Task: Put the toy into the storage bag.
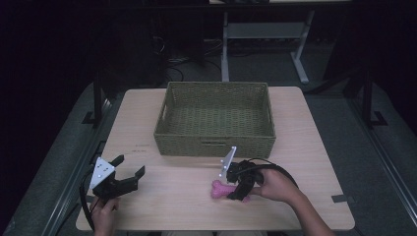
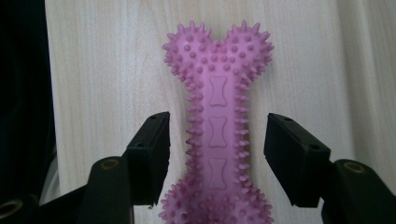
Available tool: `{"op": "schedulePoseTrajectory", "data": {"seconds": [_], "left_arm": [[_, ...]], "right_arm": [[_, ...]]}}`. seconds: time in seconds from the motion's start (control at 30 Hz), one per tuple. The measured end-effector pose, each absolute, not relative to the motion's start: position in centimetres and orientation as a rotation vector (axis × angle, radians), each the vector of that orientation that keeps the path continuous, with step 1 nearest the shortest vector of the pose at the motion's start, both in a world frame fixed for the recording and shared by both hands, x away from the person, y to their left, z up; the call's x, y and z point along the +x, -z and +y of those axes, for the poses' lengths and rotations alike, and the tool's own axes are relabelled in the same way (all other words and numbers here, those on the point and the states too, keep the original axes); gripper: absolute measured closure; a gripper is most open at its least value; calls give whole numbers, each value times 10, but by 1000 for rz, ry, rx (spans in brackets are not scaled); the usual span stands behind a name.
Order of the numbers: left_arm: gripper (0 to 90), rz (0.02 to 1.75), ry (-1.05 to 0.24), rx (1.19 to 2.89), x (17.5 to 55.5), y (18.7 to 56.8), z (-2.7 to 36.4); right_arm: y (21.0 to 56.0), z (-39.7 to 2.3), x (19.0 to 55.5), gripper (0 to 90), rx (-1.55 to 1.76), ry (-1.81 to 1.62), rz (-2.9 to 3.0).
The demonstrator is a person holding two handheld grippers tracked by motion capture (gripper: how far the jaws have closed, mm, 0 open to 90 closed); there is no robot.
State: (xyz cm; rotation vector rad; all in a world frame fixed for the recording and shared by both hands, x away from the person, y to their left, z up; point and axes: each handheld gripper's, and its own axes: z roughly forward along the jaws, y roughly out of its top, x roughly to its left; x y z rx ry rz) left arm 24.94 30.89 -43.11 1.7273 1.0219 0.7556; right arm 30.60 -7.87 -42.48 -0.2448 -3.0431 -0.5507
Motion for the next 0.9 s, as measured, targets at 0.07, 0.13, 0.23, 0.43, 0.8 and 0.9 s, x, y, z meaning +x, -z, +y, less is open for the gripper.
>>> {"op": "schedulePoseTrajectory", "data": {"seconds": [0.07,0.13,0.23,0.43,0.8,0.9], "left_arm": [[139,1022,-755,1729,249,431,309],[138,1020,-758,1730,249,431,309],[138,1021,-756,1728,249,431,309],[138,1024,-757,1731,249,431,310],[138,1023,-756,1728,249,431,310],[138,1021,-756,1730,249,431,310]], "right_arm": [[425,-79,306,414,-242,547,-3045],[427,-78,307,427,-238,546,-3045],[429,-76,307,440,-234,532,-3043],[433,-74,306,480,-209,502,-3060],[436,-71,303,545,-172,477,-3098],[437,-71,303,564,-172,469,-3101]]}}
